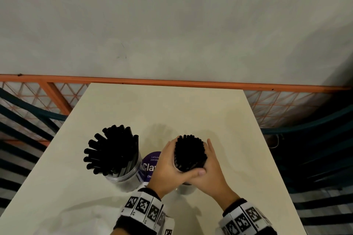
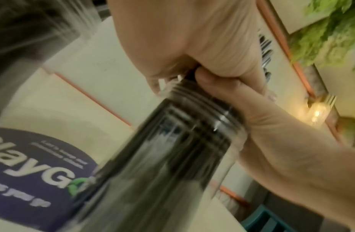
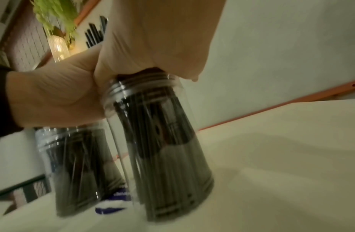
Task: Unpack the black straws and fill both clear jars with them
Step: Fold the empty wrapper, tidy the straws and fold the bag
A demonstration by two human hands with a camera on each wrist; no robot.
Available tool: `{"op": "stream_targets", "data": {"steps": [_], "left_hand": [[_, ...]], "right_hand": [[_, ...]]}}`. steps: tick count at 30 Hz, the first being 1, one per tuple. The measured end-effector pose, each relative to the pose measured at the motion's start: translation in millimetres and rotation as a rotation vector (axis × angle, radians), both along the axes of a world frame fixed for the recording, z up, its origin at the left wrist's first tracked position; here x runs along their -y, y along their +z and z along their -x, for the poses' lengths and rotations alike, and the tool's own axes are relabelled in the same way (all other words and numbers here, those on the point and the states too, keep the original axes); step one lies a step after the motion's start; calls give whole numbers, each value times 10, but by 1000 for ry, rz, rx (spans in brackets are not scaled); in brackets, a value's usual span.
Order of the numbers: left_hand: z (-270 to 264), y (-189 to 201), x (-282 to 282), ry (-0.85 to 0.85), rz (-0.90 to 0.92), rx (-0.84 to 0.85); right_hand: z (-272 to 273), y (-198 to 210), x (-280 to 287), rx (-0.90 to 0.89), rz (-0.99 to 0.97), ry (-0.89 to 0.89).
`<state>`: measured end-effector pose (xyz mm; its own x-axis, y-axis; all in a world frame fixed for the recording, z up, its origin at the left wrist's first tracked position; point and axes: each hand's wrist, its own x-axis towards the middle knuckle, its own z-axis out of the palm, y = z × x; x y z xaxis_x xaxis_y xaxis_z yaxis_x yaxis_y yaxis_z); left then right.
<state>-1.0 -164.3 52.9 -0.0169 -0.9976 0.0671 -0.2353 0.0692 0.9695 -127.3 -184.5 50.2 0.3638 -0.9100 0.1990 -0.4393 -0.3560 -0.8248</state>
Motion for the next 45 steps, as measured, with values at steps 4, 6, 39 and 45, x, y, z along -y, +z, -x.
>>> {"op": "stream_targets", "data": {"steps": [4,6,39,45], "left_hand": [[-9,-12,-12,3,5,0],[-3,-11,-15,6,5,4],[-34,41,-43,-14,36,-5],[-15,-12,-56,-21,6,-6]], "right_hand": [[2,-116,27,-16,27,-4],[-12,-121,21,-24,41,-14],[-18,-126,47,-70,111,-7],[7,-172,48,-120,105,-13]]}}
